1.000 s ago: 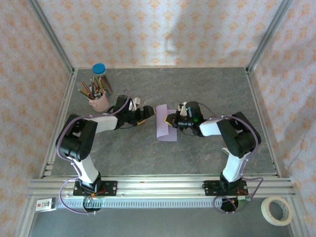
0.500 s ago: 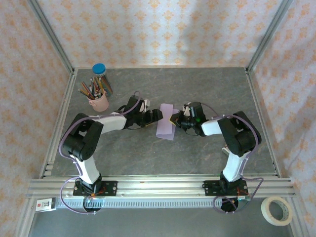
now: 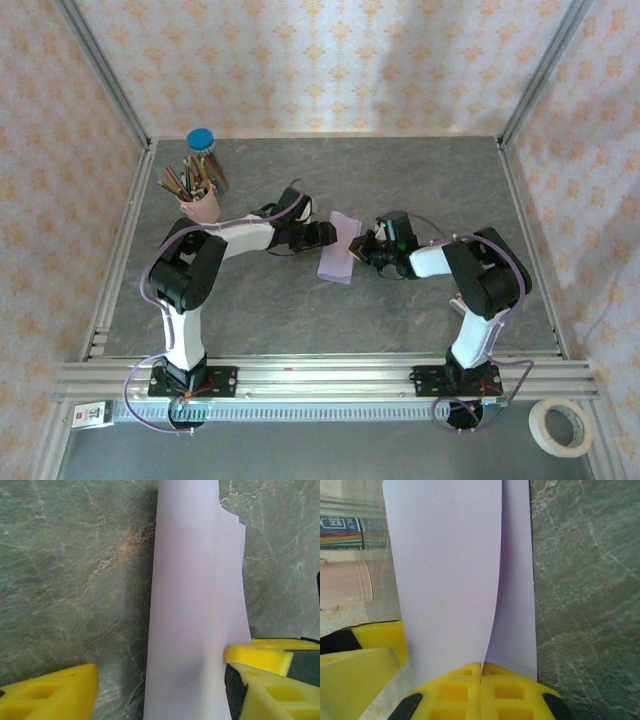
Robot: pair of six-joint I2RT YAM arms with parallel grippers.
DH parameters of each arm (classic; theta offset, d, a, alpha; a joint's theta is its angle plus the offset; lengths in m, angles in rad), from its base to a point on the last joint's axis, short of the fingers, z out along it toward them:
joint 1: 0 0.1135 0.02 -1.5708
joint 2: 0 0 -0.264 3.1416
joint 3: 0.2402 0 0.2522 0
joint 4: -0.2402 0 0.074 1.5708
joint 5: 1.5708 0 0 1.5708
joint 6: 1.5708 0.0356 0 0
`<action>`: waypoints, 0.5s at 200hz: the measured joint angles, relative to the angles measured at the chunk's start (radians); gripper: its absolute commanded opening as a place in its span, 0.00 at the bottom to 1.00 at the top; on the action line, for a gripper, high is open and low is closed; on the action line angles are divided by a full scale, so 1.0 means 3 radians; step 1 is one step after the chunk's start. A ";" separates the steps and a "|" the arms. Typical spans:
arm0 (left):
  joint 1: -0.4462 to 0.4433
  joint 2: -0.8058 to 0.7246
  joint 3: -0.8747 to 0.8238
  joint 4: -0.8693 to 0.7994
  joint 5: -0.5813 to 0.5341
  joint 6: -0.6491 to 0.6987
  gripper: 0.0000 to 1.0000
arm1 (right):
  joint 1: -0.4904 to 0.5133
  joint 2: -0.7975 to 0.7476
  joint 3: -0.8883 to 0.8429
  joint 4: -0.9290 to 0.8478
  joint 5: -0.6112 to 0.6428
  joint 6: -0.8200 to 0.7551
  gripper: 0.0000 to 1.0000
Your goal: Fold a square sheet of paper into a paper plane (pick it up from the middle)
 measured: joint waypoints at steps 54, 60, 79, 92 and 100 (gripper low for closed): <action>-0.0027 0.0139 0.0161 -0.0130 0.0000 0.0158 0.55 | 0.0000 0.0000 -0.0031 0.0025 -0.0001 0.0076 0.00; -0.0031 0.0142 0.0161 -0.0132 -0.0004 0.0169 0.55 | 0.0000 0.0000 -0.0031 0.0025 -0.0001 0.0078 0.00; -0.0033 0.0142 0.0161 -0.0132 -0.0010 0.0189 0.51 | -0.0001 0.0000 -0.0031 0.0025 -0.0001 0.0094 0.00; -0.0033 0.0144 0.0161 -0.0134 -0.0010 0.0209 0.49 | -0.0001 0.0000 -0.0031 0.0025 -0.0001 0.0112 0.00; -0.0033 0.0150 0.0161 -0.0136 -0.0014 0.0233 0.48 | -0.0001 0.0000 -0.0031 0.0025 -0.0001 0.0118 0.00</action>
